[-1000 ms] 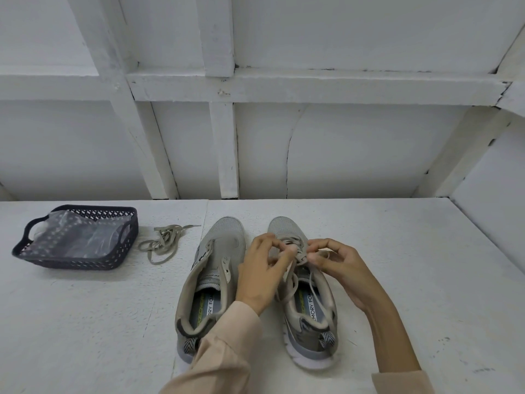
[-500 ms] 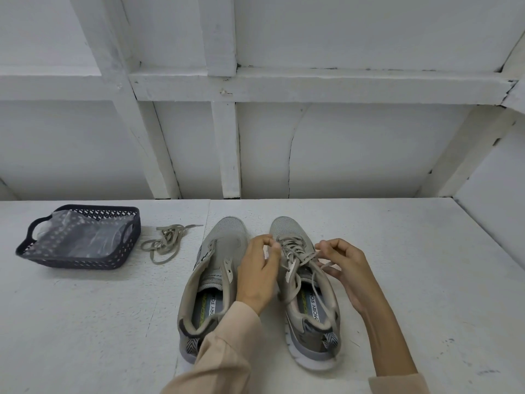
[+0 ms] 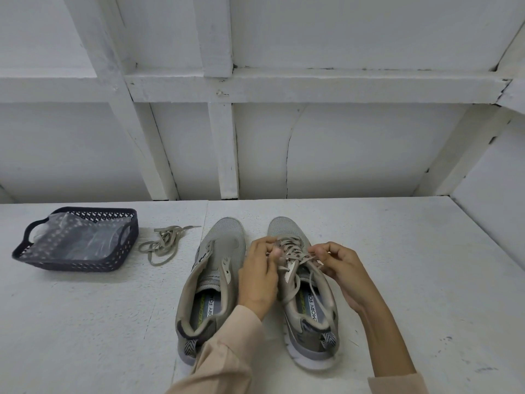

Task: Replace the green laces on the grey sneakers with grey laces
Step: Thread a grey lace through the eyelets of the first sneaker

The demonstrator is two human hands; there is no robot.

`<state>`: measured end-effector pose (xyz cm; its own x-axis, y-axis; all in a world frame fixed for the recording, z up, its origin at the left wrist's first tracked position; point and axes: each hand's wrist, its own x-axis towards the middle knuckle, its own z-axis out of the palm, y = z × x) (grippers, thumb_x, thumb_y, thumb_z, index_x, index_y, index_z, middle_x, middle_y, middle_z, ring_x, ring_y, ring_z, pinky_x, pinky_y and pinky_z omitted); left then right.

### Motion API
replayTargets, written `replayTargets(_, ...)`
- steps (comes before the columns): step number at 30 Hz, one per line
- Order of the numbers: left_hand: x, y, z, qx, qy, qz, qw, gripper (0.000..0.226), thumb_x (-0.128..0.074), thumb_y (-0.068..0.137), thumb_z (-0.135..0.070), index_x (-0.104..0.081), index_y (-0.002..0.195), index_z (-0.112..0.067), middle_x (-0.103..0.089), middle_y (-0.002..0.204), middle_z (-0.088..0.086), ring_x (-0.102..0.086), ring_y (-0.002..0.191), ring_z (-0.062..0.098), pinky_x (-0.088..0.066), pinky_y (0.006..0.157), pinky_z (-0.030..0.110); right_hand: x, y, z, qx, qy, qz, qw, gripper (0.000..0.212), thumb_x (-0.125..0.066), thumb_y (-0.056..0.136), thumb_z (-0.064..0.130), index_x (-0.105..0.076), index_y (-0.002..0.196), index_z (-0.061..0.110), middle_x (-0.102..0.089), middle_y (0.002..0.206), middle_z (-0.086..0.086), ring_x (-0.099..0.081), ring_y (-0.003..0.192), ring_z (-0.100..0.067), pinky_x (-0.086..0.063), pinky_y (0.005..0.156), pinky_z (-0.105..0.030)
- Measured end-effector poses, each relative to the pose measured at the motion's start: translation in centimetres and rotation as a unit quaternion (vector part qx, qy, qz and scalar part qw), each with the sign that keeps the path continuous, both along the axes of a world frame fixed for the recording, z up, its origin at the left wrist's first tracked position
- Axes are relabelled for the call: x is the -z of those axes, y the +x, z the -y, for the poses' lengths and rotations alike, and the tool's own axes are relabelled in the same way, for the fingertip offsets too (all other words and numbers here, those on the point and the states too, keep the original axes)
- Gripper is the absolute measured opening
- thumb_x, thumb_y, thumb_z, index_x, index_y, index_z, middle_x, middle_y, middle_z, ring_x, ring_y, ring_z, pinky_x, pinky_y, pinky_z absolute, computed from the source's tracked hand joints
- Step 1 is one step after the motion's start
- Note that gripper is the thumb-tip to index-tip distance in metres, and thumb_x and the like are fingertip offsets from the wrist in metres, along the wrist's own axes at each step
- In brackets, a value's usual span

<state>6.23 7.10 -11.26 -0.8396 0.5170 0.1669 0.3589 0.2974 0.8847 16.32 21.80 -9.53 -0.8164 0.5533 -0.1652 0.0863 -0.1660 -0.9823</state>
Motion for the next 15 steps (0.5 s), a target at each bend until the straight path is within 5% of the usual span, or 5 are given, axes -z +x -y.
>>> replayTargets(3, 0.7, -0.1, 0.0, -0.021, 0.036, 0.043, 0.998, 0.018, -0.04, 0.093, -0.043, -0.052, 0.084, -0.035, -0.054, 0.115, -0.025, -0.065, 0.1, 0.015, -0.052, 0.087, 0.048, 0.5, 0.0, -0.2, 0.015, -0.024, 0.003, 1.0, 0.018, -0.06, 0.09, 0.019, -0.068, 0.092, 0.004, -0.071, 0.087, -0.003, -0.064, 0.084, -0.012, -0.052, 0.073, -0.02)
replayTargets(9, 1.3, -0.1, -0.2, -0.035, 0.109, 0.118, 0.986, 0.02, -0.046, 0.101, -0.017, -0.057, 0.084, -0.018, -0.054, 0.114, -0.021, -0.068, 0.086, 0.011, -0.052, 0.086, 0.056, 0.6, 0.0, -0.3, 0.019, -0.039, 0.006, 0.999, 0.016, -0.055, 0.095, 0.01, -0.066, 0.09, 0.0, -0.07, 0.089, -0.007, -0.064, 0.085, -0.013, -0.052, 0.072, -0.018)
replayTargets(15, 0.7, 0.1, 0.5, -0.016, 0.123, 0.128, 0.984, 0.011, -0.052, 0.098, -0.031, -0.057, 0.088, -0.027, -0.056, 0.113, -0.023, -0.067, 0.092, 0.013, -0.053, 0.089, 0.053, -0.4, 0.5, 0.2, 0.021, -0.009, 0.011, 1.0, 0.027, -0.068, 0.082, 0.024, -0.063, 0.098, 0.002, -0.07, 0.095, -0.008, -0.065, 0.087, -0.016, -0.054, 0.082, -0.024)
